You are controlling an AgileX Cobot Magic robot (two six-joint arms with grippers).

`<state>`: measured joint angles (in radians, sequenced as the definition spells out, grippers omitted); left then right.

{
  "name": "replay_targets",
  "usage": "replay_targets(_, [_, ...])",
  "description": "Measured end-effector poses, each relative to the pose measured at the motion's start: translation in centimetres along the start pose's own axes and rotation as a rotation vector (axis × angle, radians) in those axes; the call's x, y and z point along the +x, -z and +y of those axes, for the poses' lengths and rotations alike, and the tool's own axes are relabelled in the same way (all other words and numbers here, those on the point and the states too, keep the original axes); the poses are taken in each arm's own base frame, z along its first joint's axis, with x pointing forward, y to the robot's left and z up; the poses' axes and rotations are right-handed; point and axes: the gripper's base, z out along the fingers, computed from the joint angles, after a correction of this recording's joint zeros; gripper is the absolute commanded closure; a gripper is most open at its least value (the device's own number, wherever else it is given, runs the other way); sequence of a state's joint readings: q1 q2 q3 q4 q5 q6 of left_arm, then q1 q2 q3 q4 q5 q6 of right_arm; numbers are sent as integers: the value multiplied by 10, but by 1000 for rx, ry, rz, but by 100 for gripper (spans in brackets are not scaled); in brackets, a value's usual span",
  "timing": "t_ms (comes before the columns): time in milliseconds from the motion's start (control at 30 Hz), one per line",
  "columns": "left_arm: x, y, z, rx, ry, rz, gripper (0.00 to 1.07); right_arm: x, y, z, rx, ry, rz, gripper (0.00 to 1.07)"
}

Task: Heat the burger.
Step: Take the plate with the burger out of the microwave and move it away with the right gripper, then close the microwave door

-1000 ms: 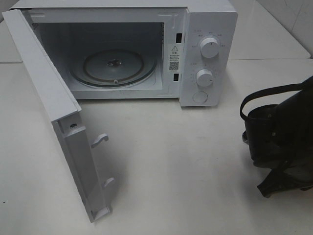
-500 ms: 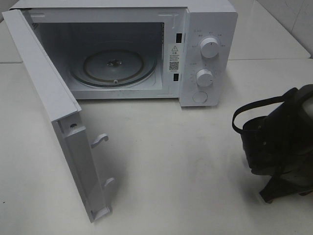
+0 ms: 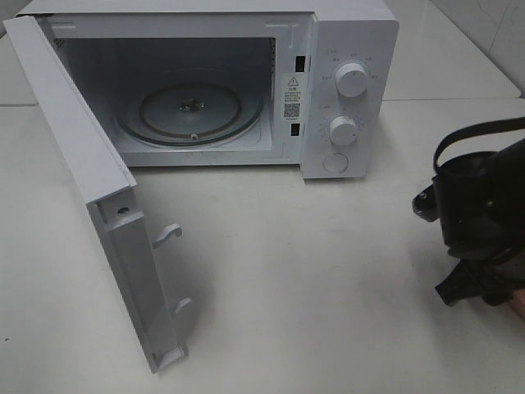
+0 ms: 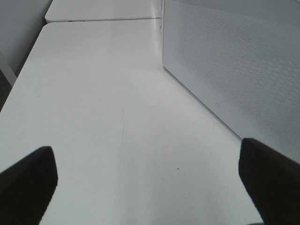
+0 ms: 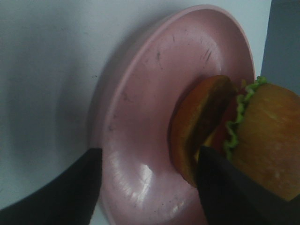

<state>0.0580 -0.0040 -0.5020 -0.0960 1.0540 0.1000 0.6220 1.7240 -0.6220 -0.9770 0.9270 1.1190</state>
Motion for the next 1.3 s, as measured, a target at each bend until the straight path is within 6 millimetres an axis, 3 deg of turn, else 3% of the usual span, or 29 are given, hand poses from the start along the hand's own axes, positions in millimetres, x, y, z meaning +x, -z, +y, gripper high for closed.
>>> replay_targets(233, [0, 0, 0, 0, 0, 0, 6, 2, 27, -16, -187, 19, -84, 44])
replay_targets(500, [0, 0, 0, 0, 0, 0, 6, 10, 58, -36, -376, 69, -220, 26])
replay_targets(900, [0, 0, 0, 0, 0, 0, 6, 36, 90, -60, -584, 53, -291, 29])
replay_targets(1067, [0, 0, 0, 0, 0, 0, 6, 59, 106, -71, -718, 91, -296, 30])
replay_targets(1300, [0, 0, 0, 0, 0, 0, 6, 78, 115, -84, -763, 91, -313, 31])
